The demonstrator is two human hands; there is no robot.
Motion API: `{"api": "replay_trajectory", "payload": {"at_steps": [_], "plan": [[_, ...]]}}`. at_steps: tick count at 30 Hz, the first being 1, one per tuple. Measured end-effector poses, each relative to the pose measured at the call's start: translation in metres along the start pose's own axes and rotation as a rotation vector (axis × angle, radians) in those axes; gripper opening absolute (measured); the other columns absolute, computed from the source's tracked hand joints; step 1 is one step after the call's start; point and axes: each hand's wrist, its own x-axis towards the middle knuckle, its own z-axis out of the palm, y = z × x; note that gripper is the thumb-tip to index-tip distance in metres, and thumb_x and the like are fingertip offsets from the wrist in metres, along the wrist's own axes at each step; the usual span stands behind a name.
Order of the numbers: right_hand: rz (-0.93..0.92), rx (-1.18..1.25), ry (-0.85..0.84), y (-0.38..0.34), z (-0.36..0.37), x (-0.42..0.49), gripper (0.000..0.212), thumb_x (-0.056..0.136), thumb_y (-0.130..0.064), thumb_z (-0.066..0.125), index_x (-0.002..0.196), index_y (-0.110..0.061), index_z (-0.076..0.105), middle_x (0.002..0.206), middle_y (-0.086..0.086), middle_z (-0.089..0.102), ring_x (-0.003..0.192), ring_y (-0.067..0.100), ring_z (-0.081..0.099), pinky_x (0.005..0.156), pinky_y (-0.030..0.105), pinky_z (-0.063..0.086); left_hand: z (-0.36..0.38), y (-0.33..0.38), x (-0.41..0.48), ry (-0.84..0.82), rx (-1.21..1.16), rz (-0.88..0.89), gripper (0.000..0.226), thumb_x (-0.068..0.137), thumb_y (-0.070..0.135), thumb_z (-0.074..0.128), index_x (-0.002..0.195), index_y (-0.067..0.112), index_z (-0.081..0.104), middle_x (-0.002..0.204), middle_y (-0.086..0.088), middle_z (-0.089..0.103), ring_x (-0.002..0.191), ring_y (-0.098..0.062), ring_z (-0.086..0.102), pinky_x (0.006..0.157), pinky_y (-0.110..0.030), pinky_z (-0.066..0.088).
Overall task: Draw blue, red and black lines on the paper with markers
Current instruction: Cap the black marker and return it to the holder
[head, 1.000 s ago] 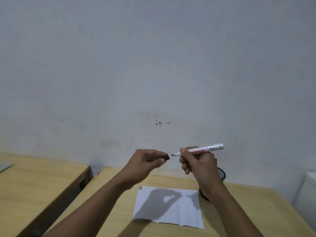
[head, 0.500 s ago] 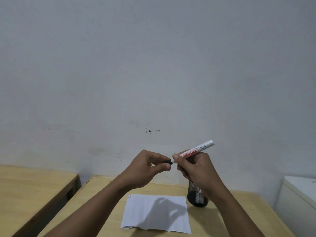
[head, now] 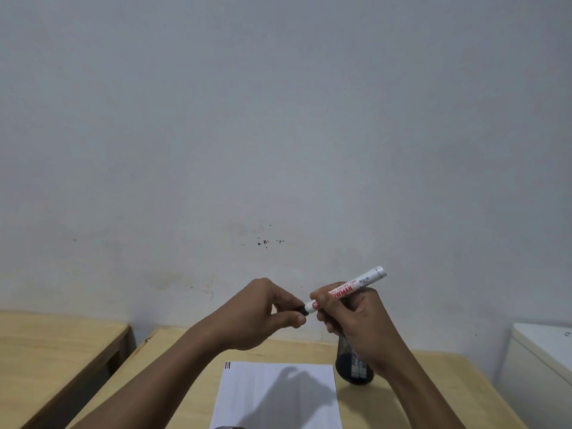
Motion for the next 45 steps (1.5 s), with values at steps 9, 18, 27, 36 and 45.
{"api": "replay_trajectory", "payload": {"at_steps": [9,18,27,36,45], "plan": [[0.103,0.135,0.242,0.009,0.017,0.005,0.029,0.088,-0.032,0.071,0.084,-0.004,0.077,0.058,0.003,0.06,0.05,0.014,0.047,0.047,0.022,0.041,0.021,-0.005,0.002,0.25,0.341,0.098,0.017,0.095,0.038,0.058,0.097,0.03,0.073,0.079,0.011,0.069,0.081,-0.009,0.058,0.082,-0.029,0.045],[0.094,0.232,0.166,0.013,-0.004,0.012,0.022,0.096,-0.024,0.062,0.095,-0.006,0.075,0.066,0.007,0.061,0.055,0.016,0.047,0.05,0.025,0.038,0.018,-0.015,0.006,0.135,-0.088,-0.045,0.022,0.096,0.034,0.057,0.093,0.023,0.076,0.08,0.005,0.073,0.074,-0.023,0.062,0.075,-0.045,0.052],[0.146,0.067,0.52,0.025,-0.026,0.023,0.048,0.086,-0.038,0.076,0.126,-0.018,0.059,0.079,0.009,0.062,0.059,0.015,0.055,0.058,0.025,0.043,0.047,-0.01,0.04,0.303,0.101,-0.074,0.022,0.095,0.036,0.057,0.098,0.025,0.076,0.063,0.003,0.064,0.06,-0.02,0.055,0.057,-0.04,0.047],[-0.182,-0.896,0.377,0.048,-0.071,0.031,0.032,0.096,-0.029,0.065,0.128,-0.028,0.063,0.117,-0.006,0.055,0.095,0.011,0.064,0.075,0.032,0.058,0.074,0.013,0.091,0.425,0.243,0.19,0.031,0.089,0.053,0.058,0.102,0.031,0.075,0.081,0.012,0.074,0.069,-0.004,0.061,0.074,-0.037,0.053],[0.012,-0.651,0.333,0.073,-0.114,0.052,0.046,0.1,-0.016,0.06,0.144,-0.021,0.048,0.1,0.001,0.068,0.081,-0.003,0.06,0.06,0.004,0.048,0.131,-0.029,0.111,-0.13,0.296,-0.199,0.104,0.062,0.069,0.075,0.148,0.033,0.029,0.15,0.005,0.043,0.135,-0.018,0.038,0.111,-0.047,0.033]]}}
